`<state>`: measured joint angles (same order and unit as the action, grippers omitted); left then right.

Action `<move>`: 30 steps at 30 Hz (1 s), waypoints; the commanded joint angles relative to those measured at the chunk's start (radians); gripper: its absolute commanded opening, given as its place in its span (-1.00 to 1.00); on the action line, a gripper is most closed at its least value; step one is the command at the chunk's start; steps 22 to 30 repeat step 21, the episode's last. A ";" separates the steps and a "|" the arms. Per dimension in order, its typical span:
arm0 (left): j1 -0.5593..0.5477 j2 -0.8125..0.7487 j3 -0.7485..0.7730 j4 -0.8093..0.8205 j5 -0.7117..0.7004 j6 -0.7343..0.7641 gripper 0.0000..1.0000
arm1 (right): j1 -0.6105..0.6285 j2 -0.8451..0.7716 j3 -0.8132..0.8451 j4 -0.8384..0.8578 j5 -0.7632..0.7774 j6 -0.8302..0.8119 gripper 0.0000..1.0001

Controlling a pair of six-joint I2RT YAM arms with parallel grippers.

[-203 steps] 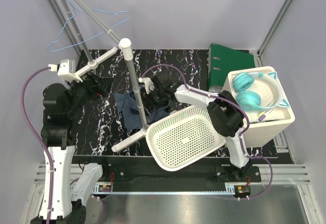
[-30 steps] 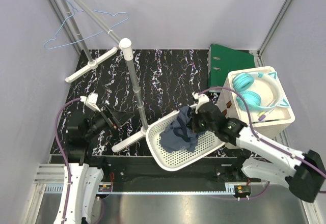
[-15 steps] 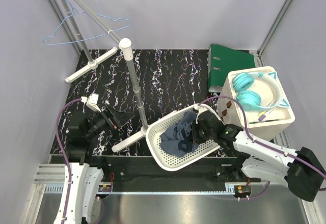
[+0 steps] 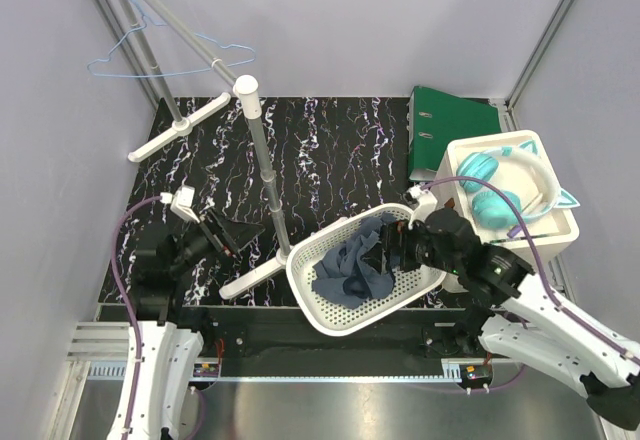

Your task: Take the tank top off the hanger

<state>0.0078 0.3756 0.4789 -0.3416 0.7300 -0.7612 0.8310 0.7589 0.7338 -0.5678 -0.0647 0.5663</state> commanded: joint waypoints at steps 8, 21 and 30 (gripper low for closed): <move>-0.046 -0.026 -0.057 0.061 -0.026 -0.020 0.69 | 0.002 -0.227 -0.063 0.247 0.102 0.063 0.99; -0.134 -0.211 -0.169 0.119 0.028 -0.095 0.70 | 0.003 -0.305 -0.197 0.419 -0.050 0.113 0.99; -0.134 -0.211 -0.169 0.119 0.028 -0.095 0.70 | 0.003 -0.305 -0.197 0.419 -0.050 0.113 0.99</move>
